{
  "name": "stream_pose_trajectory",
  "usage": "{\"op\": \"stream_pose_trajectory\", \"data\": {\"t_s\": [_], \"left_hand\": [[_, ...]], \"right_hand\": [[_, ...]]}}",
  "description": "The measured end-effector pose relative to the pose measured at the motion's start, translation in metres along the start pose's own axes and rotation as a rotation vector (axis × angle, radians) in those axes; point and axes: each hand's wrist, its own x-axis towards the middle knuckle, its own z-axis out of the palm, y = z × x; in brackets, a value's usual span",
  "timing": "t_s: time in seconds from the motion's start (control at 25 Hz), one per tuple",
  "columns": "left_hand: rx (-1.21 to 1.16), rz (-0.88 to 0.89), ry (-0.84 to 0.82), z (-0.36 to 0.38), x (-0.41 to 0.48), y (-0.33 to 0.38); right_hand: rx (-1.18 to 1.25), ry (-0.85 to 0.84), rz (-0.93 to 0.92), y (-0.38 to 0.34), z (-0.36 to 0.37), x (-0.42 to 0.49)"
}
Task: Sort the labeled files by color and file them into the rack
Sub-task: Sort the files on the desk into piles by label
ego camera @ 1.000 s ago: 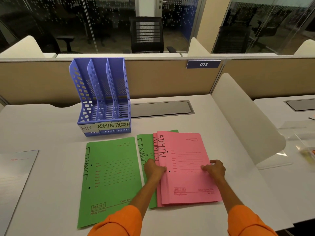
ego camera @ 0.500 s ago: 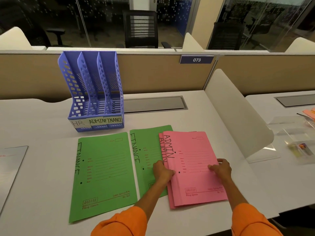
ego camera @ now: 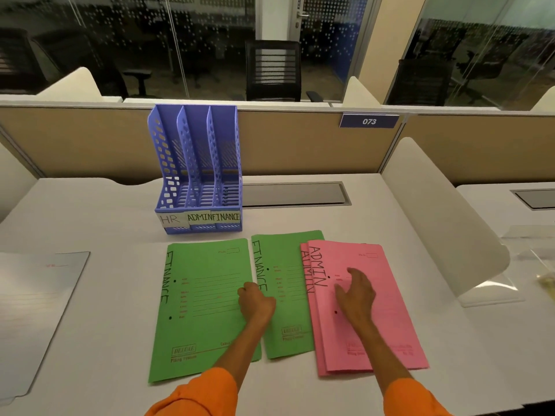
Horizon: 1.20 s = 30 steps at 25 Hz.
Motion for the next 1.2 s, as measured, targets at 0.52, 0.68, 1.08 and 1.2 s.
{"op": "stream_pose_trajectory", "data": {"t_s": [0.52,0.68,1.08,1.2], "left_hand": [[-0.228,-0.189,-0.183,-0.010,0.012,-0.005],[-0.452,-0.249,-0.247,-0.006,0.013,-0.006],[-0.514,-0.125,-0.320,-0.021,0.000,-0.002],[-0.553,-0.134,-0.334,-0.042,0.004,-0.008]], "right_hand": [[-0.263,-0.334,0.005,-0.027,0.038,-0.036],[-0.251,-0.345,0.014,-0.033,0.033,-0.034],[-0.161,-0.294,0.068,-0.038,0.027,-0.034],[-0.132,-0.275,0.087,-0.042,0.029,-0.034]]}}
